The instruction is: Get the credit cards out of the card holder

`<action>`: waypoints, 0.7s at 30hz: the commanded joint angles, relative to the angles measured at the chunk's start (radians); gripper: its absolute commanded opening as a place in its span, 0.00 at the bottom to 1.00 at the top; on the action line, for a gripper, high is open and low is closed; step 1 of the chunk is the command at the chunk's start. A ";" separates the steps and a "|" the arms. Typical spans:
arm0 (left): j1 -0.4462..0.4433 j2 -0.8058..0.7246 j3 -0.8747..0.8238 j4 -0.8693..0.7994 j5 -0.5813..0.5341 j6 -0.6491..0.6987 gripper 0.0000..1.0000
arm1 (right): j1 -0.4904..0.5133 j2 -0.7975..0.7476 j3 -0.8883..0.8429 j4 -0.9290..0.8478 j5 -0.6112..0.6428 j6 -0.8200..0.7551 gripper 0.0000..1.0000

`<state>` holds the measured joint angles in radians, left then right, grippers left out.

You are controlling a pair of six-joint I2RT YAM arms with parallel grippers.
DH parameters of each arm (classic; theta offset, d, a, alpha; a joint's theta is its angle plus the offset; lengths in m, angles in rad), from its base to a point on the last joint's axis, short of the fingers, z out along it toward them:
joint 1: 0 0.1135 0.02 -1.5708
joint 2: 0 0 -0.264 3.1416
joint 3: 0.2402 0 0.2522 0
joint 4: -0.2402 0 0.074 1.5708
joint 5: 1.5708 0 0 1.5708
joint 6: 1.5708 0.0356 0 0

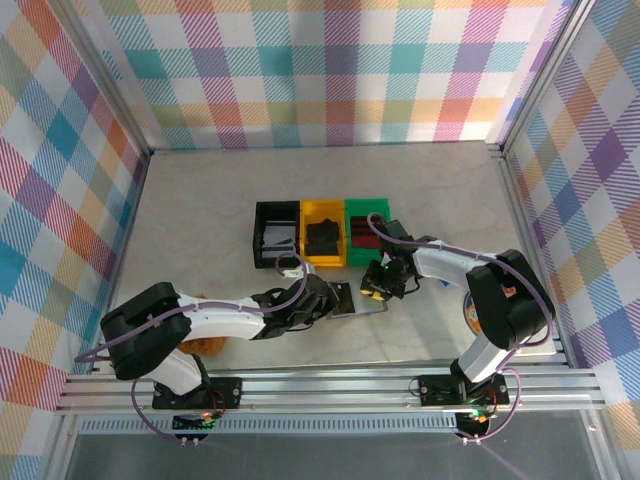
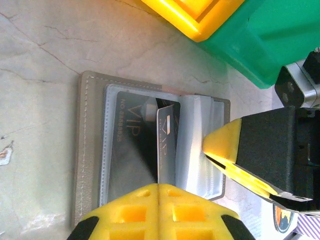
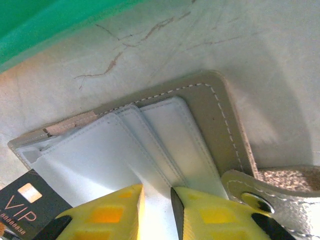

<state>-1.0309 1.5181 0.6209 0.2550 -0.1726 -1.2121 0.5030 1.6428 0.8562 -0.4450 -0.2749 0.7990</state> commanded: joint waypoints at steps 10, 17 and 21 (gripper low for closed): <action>0.002 0.093 0.069 0.020 0.069 0.011 0.00 | -0.011 0.041 -0.039 -0.071 0.028 -0.022 0.31; 0.002 0.109 0.077 0.037 0.087 0.022 0.06 | -0.011 0.041 -0.050 -0.055 0.020 -0.022 0.32; 0.002 0.124 0.073 0.076 0.098 0.017 0.15 | -0.011 0.053 -0.055 -0.043 0.010 -0.017 0.32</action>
<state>-1.0309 1.6234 0.6685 0.2741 -0.1165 -1.2049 0.4969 1.6432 0.8509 -0.4358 -0.3000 0.7956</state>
